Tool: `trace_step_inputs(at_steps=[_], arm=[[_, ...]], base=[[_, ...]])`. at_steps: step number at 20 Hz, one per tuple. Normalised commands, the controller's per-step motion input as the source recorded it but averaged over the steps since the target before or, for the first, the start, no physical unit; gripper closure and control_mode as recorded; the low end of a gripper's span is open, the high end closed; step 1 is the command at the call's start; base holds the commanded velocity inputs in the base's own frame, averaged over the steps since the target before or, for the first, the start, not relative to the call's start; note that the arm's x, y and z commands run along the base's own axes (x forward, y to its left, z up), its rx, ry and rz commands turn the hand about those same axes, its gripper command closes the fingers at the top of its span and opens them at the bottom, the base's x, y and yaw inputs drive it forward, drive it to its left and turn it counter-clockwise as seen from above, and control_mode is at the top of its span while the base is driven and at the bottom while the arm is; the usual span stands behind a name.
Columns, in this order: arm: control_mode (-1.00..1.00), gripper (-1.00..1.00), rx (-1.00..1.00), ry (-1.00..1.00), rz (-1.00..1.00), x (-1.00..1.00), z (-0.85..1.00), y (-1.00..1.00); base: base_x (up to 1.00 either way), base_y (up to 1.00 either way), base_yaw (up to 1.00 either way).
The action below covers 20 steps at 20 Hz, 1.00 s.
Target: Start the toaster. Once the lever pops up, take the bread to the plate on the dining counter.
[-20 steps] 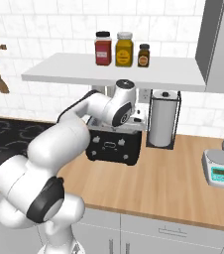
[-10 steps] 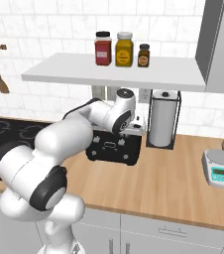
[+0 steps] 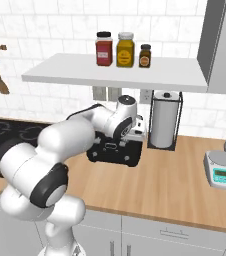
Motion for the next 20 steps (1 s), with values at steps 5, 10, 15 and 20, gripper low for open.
trace_step_inputs(at_steps=[5, 10, 15, 20], arm=[[-1.0, 1.0, 0.0, 0.0, 0.01, 0.23, -0.34, 0.0], [-1.0, 1.0, 0.01, 0.0, 0.01, 0.2, -0.3, 0.0], [-1.0, 1.0, 0.0, 0.04, 0.0, -0.09, -0.55, 0.03], [-1.0, 1.0, 0.01, 0.03, 0.0, -0.01, -0.69, 0.08]], base=[[0.0, 0.0, 0.0], [0.0, 0.0, 0.0], [0.0, 0.0, 0.0], [0.0, 0.0, 0.0]])
